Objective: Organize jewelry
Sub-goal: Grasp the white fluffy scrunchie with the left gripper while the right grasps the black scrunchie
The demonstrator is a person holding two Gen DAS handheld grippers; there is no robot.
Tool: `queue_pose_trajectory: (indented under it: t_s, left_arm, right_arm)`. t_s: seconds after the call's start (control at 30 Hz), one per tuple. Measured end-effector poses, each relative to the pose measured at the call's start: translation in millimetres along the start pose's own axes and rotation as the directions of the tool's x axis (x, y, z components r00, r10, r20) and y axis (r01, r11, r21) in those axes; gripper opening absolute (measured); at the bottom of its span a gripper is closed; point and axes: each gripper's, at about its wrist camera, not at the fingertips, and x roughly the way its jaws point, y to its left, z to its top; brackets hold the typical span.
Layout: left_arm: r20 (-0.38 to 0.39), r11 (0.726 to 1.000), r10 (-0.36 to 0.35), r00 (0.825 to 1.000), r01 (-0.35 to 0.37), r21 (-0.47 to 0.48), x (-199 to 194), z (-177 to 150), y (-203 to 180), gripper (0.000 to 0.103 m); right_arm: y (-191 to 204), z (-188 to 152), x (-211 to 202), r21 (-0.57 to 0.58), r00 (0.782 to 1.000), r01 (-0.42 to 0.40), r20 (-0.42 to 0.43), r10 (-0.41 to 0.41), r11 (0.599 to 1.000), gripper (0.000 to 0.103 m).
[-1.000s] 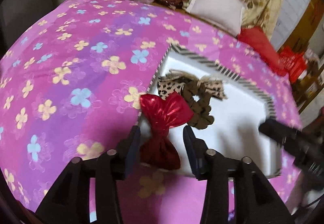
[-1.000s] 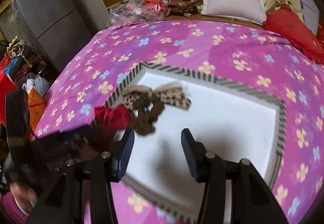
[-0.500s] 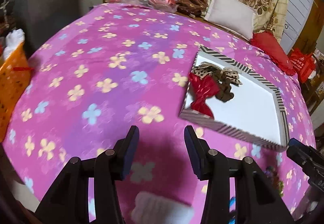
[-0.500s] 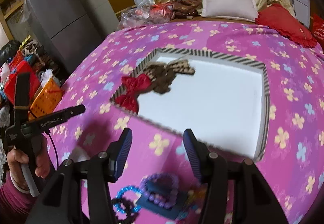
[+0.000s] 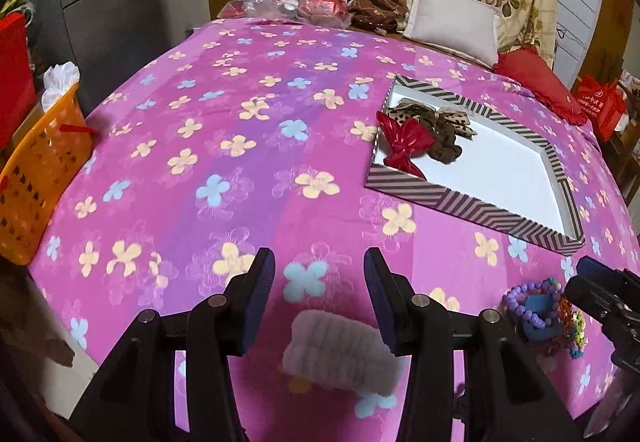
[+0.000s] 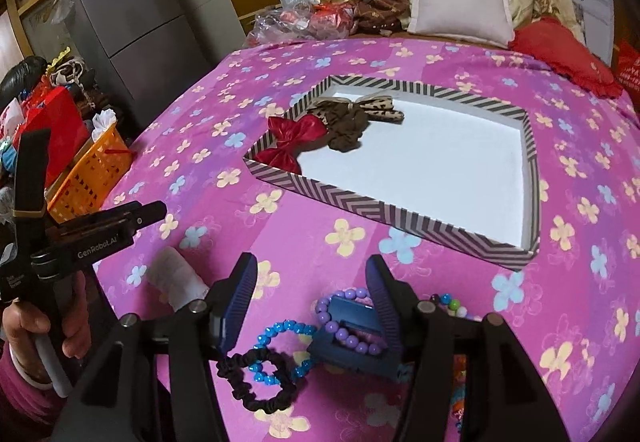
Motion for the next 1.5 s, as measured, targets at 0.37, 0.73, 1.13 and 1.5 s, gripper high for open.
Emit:
queue_pose_trajectory:
  t_s: [0.37,0.73,1.13,1.5]
  left_arm:
    - [0.0,1.0,0.008,1.0,-0.008,0.013,-5.9,-11.6,-7.2,0.041]
    - [-0.005,1.0,0.01,1.0,-0.01,0.015,-12.4,-19.1,-5.5,0.041]
    - [-0.076,0.994,-0.074,0.994,0.068,-0.081,-8.2,-35.4,33.4,0.041]
    - [-0.104,0.963,-0.202,0.974,0.177,-0.204,0.8,-43.7,52.5,0.041]
  right_arm:
    - [2.4,-12.3,-8.2,-0.001,1.0,0.018,-0.002,-0.018,1.0,0.061]
    - [0.5,-21.6,-14.5,-0.006,1.0,0.024,-0.006,-0.024,1.0,0.061]
    - [6.4,-49.6,-20.1,-0.068,0.998,-0.014,-0.059,0.01,0.998,0.061]
    - [25.2,-87.4,11.7,-0.14,0.986,-0.054,-0.166,0.03,0.989,0.049]
